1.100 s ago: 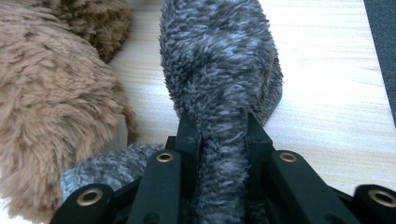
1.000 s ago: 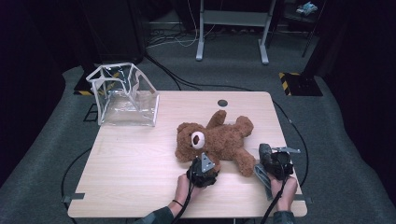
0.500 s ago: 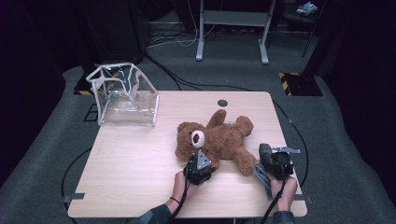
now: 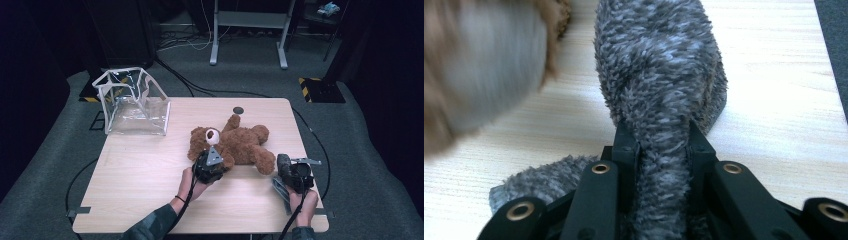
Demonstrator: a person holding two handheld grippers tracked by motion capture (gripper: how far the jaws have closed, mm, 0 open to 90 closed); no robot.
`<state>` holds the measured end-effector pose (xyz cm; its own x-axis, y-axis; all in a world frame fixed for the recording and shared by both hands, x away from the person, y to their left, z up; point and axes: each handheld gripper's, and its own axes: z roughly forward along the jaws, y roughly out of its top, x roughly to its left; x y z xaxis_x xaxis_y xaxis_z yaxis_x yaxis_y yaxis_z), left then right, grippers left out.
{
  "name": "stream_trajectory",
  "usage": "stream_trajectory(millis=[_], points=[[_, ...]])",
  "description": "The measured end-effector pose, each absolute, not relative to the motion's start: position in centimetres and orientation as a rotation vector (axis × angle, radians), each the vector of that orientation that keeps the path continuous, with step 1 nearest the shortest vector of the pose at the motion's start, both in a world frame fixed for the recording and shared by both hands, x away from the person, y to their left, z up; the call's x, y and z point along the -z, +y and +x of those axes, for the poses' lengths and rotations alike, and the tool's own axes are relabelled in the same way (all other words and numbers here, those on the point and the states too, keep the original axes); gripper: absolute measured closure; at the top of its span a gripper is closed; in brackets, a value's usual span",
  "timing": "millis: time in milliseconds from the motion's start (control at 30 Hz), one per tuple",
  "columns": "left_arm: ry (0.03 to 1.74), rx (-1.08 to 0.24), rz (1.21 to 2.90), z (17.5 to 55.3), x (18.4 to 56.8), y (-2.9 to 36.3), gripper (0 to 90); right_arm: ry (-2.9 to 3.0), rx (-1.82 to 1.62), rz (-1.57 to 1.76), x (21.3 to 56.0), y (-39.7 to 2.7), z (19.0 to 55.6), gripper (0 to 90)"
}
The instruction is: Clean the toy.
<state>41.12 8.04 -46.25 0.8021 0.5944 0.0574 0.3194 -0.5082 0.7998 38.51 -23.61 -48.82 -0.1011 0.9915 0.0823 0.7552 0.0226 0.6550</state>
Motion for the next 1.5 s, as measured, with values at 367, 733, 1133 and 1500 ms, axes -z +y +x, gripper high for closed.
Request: stream_trajectory(millis=[367, 733, 1133, 1500], points=[[0.598, -0.425, 2.134, 43.8, 42.9, 8.6, 72.0, 1.926, -0.801, 1.747, 48.8, -23.0, 38.5, 73.8], [0.55, -0.421, 2.081, 44.5, 40.5, 9.3, 72.8, 1.937, -0.812, 1.71, 48.2, -22.2, 38.5, 73.8], [0.744, -0.352, 2.048, 47.0, 41.5, 10.4, 70.8, 1.942, -0.838, 1.66, 46.9, -21.1, 37.9, 73.9], [0.815, -0.325, 2.045, 48.2, 41.0, 10.9, 65.7, 1.987, -0.935, 1.451, 43.1, -15.1, 36.7, 74.1]])
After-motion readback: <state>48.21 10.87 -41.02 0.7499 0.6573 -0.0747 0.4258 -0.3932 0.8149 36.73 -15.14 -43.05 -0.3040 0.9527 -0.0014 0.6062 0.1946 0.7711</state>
